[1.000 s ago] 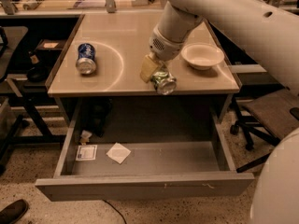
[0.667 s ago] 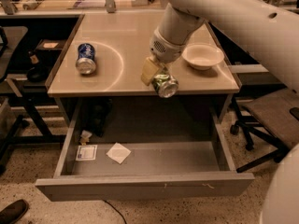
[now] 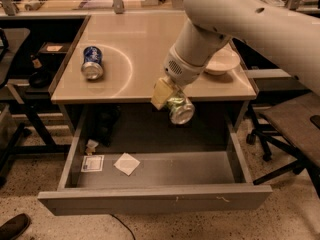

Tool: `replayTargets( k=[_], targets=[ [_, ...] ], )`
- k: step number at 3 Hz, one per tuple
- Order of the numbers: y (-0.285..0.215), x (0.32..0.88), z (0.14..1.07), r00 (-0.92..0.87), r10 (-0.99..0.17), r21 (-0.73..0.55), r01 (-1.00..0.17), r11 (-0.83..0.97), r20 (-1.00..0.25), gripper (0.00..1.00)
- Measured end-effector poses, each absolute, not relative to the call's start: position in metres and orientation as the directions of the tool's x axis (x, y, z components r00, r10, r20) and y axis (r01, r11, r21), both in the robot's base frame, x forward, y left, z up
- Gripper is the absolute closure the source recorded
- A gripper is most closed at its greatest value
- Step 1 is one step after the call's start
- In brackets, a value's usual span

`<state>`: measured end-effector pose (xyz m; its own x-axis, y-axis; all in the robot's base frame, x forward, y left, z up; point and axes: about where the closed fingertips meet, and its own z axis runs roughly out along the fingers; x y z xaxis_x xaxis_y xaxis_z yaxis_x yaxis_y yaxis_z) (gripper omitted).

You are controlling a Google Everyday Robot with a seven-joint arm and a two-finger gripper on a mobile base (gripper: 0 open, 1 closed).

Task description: Place green can into top drawer

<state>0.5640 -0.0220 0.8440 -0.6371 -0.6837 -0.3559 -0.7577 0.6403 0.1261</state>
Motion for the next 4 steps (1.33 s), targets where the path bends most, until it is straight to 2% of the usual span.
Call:
replayTargets(
  k=[1, 3, 4],
  targets=[
    [-0.019, 0.536, 0.819, -0.638, -0.680, 0.178, -0.763, 0.621, -0.362, 1.00],
    [-0.023, 0.528, 0.822, -0.651, -0.668, 0.161, -0.749, 0.643, -0.359, 1.00],
    [-0.027, 0.507, 0.803, -0.709, -0.620, 0.196, -0.697, 0.690, -0.337, 1.00]
  ],
)
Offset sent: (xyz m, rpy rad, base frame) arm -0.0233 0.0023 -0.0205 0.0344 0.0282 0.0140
